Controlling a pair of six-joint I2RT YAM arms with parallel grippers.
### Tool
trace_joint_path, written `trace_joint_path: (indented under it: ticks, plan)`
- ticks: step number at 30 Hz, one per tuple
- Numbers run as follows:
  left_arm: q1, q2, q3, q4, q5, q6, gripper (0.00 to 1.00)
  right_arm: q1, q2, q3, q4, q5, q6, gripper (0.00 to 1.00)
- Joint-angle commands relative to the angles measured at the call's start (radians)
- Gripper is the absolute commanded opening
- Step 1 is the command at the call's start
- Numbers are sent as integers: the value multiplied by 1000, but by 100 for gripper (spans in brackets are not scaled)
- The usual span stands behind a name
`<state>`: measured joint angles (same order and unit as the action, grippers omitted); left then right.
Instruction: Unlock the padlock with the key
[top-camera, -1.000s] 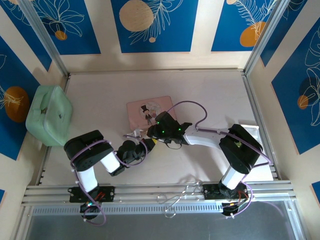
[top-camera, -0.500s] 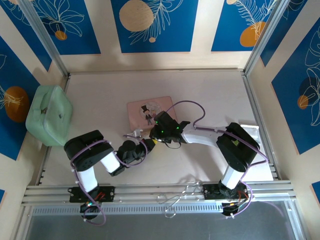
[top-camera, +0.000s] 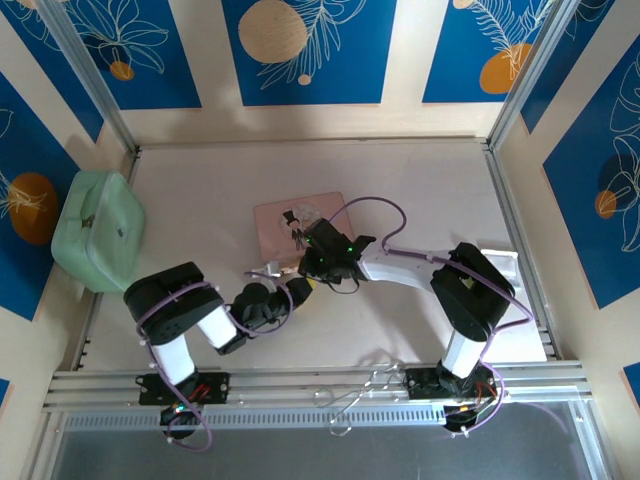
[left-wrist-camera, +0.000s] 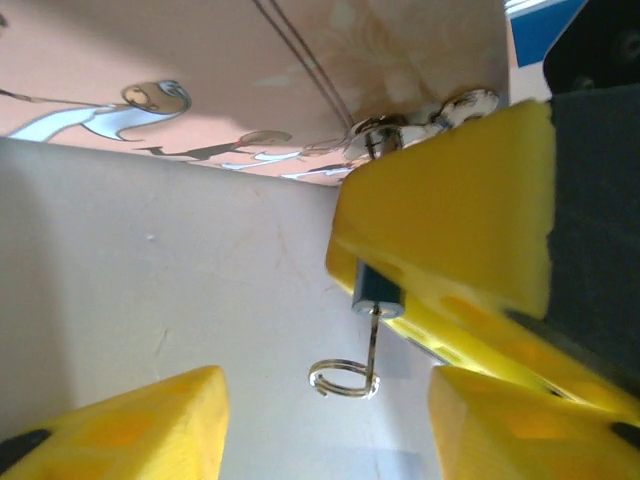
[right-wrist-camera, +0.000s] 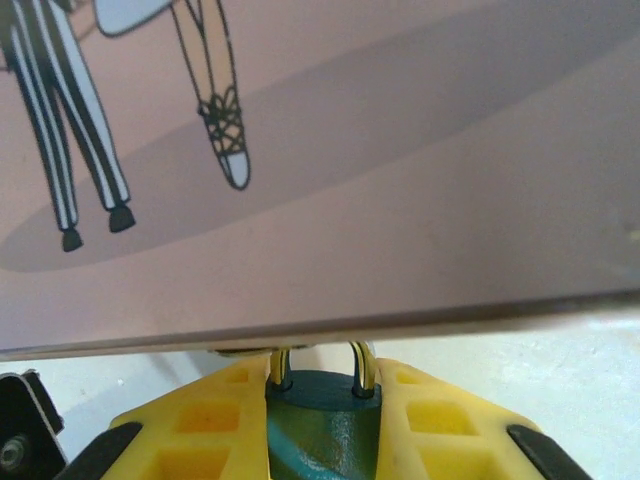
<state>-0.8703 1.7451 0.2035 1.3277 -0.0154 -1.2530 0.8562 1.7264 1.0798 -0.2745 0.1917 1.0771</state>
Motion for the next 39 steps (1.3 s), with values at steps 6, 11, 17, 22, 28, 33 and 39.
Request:
trace_joint_path:
  ticks: [6,11,17,22,28,33,39]
  plan:
    - [-7,-65,-30,70,-83,85,37,20,56,89,-138,-11,14,15]
    - [-15,-37,-12,80,-91,104,35,19,76,101,-148,-25,21,15]
    - [-18,18,17,80,-90,102,29,22,78,103,-138,-41,27,14]
    - [-19,40,36,80,-93,103,22,30,74,103,-138,-48,35,15]
    - [-18,40,34,81,-113,80,2,29,70,91,-140,-47,41,17]
    - [-18,54,34,80,-114,23,0,20,37,61,-110,-38,43,44]
    - [-18,48,39,80,-99,-25,0,-16,-128,-165,168,-25,85,72]
